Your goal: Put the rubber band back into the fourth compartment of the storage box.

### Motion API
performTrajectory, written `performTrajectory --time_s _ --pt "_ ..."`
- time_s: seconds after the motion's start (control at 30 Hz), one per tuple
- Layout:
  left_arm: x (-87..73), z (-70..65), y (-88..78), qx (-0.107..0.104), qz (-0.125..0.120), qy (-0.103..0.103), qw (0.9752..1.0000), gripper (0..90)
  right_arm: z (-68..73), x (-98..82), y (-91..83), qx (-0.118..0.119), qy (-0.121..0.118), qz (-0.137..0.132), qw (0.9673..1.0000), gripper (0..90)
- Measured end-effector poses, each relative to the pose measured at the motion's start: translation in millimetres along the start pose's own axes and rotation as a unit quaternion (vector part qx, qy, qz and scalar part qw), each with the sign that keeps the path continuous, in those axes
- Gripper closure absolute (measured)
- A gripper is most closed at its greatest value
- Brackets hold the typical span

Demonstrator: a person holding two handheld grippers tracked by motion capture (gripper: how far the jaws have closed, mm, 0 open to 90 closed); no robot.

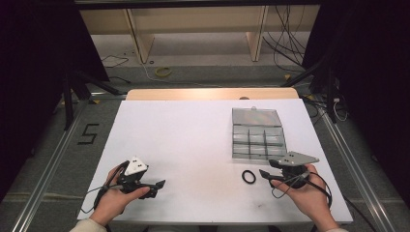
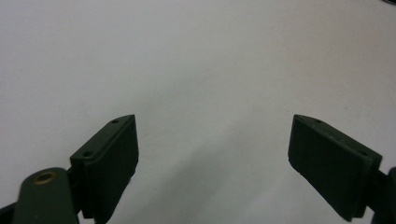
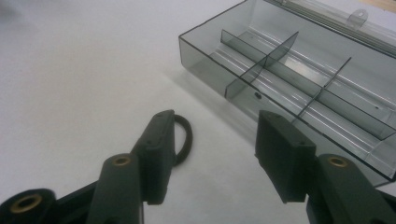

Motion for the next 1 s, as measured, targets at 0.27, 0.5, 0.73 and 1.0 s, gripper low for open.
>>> performTrajectory --time_s 0.27,0.5,0.73,1.0 --pt "0.4 -1.5 2.3 -0.003 0.002 0.002 1.0 15.8 3.7 -0.2 16.4 0.01 0.0 0.029 0.9995 59.4" --pt "0.2 -2.3 2.9 -0.005 0.003 0.002 1.0 15.8 11.4 -0.5 32.4 0.017 -0.005 0.06 0.9981 64.6" --pt "0.1 -2.3 3.2 -0.005 0.003 0.002 1.0 15.9 19.2 -4.0 47.2 0.019 -0.023 0.088 0.9957 69.7" --pt "0.0 -2.2 3.3 -0.006 0.004 0.002 1.0 15.9 25.3 -9.1 54.3 0.016 -0.043 0.114 0.9924 76.6"
Point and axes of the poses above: each handheld gripper's, and its own axes: y roughly forward along the jaws, x roughly out of its top, z roughly to its left, the point moved 9 cm from there along y, roughly forward along the jaws, and after that the axes turned 13 degrees about -x, right-handed, at the moved point
